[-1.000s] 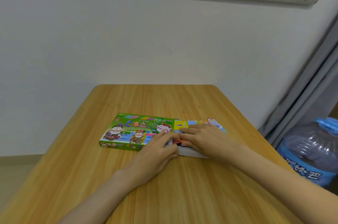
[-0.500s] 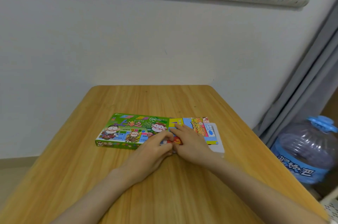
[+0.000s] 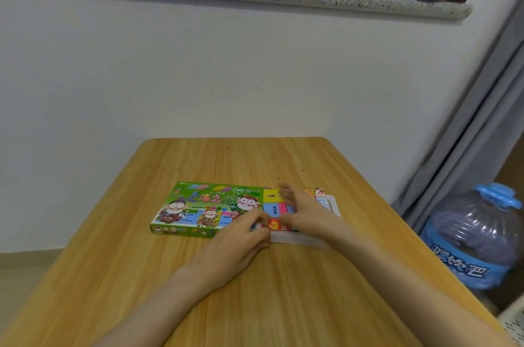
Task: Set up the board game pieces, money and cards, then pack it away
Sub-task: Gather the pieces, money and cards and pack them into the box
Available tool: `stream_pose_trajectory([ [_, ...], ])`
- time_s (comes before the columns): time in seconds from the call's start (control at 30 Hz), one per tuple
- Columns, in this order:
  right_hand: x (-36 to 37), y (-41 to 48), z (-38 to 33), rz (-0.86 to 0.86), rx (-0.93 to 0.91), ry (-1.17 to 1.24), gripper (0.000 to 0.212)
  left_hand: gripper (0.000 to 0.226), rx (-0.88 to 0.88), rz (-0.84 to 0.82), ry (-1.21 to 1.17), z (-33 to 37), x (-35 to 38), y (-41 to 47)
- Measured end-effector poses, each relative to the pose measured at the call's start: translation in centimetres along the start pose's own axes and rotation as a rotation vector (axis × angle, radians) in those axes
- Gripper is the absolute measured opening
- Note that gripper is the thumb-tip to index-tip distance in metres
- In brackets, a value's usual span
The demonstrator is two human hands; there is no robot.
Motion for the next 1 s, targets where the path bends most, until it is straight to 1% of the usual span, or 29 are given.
stream_pose_trajectory([
  [0.1,-3.4,-0.6,2.1,0.275,0.133,0.009,0.056,0.011,0.016,0.019,0.026,-0.1,0.1,0.1],
  [0.13,-4.0,-0.7,3.1,0.317,0.175,0.001,0.053,0.010,0.024,0.023,0.032,-0.1,0.1,0.1],
  [0.17,-4.2,-0.9,3.8,0.323,0.205,0.011,0.050,0.010,0.026,0.020,0.025,-0.1,0.2,0.0],
  [0.2,-3.9,-0.8,4.4,0.298,0.226,0.057,0.046,0.010,0.028,0.013,0.008,-0.2,0.3,0.0],
  [0.27,-2.8,-0.6,5.1,0.254,0.242,0.237,0.035,0.010,0.029,0.004,-0.032,-0.3,0.4,0.0],
  [0.33,-1.9,0.0,5.1,0.254,0.236,0.418,0.024,0.011,0.027,-0.003,-0.066,-0.3,0.4,-0.1],
  [0.43,-0.8,1.1,3.9,0.237,0.189,0.508,0.015,0.013,0.037,-0.019,-0.097,-0.1,0.4,0.0],
  [0.57,0.4,2.0,2.3,0.223,0.177,0.564,0.018,0.015,0.040,0.017,-0.123,-0.3,0.1,0.0],
  [0.63,1.1,2.2,2.2,0.203,0.188,0.609,0.016,0.014,0.043,0.027,-0.129,-0.2,0.1,0.0],
  [0.7,2.2,2.4,1.4,0.142,0.163,0.723,0.017,0.014,0.047,0.021,-0.121,0.0,0.2,0.2],
  [0.77,3.6,2.4,0.5,0.060,0.130,0.816,0.026,0.012,0.053,0.012,-0.101,0.2,0.4,0.4],
  [0.87,4.8,2.0,-0.6,-0.057,0.047,0.856,0.030,0.012,0.031,0.021,-0.099,0.2,0.2,0.4],
  [0.97,4.4,2.0,-0.4,-0.093,-0.014,0.877,0.033,0.014,0.025,0.023,-0.096,0.1,0.1,0.5],
  [1.0,4.2,1.8,-0.5,-0.109,-0.035,0.848,0.033,0.015,0.029,0.023,-0.099,0.2,0.1,0.5],
])
Point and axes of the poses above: each hand's wrist, its own y-axis towards the middle knuckle, its own x-axis out of the palm, z = x × y, the point moved 3 cm from there along y, towards the middle knuckle
